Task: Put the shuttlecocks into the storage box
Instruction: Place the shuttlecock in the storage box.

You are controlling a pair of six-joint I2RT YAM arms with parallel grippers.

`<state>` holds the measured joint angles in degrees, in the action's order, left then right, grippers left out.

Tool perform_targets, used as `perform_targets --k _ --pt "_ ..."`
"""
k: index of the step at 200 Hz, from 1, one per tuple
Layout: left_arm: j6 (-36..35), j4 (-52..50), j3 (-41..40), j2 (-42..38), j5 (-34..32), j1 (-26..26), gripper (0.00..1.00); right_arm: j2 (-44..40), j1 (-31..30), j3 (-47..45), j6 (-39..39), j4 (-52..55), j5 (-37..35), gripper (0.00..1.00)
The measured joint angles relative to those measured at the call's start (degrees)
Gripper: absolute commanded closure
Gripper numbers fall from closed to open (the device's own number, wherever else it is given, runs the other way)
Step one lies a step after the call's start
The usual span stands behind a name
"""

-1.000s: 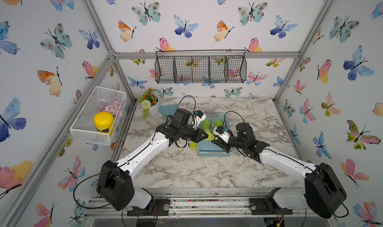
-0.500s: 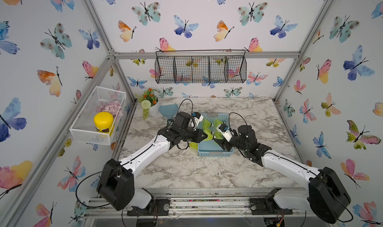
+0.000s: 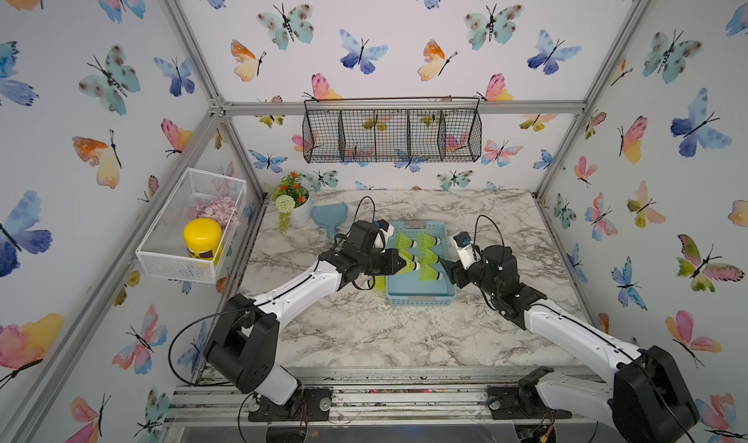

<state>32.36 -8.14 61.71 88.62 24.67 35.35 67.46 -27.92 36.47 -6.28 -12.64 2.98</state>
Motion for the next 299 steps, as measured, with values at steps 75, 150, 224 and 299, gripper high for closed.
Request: perform_targets --k 75,150,224,299 --pt "0.94 -0.35 3.41 7.08 -4.74 2.89 1.0 -2.34 3.96 0.0 3.96 0.87 0.83 0.32" --pt "1.4 -2.01 5.05 10.27 -9.22 3.76 1.0 -3.37 3.96 0.0 4.26 1.36 1.38 0.32" --pt "1.6 -1.92 6.08 13.75 -10.03 3.78 1.0 -3.37 3.96 0.0 4.26 1.46 2.23 0.32" --pt "1.77 -1.9 6.23 14.75 -10.4 3.78 1.0 -2.95 3.96 0.0 4.26 1.51 3.13 0.32"
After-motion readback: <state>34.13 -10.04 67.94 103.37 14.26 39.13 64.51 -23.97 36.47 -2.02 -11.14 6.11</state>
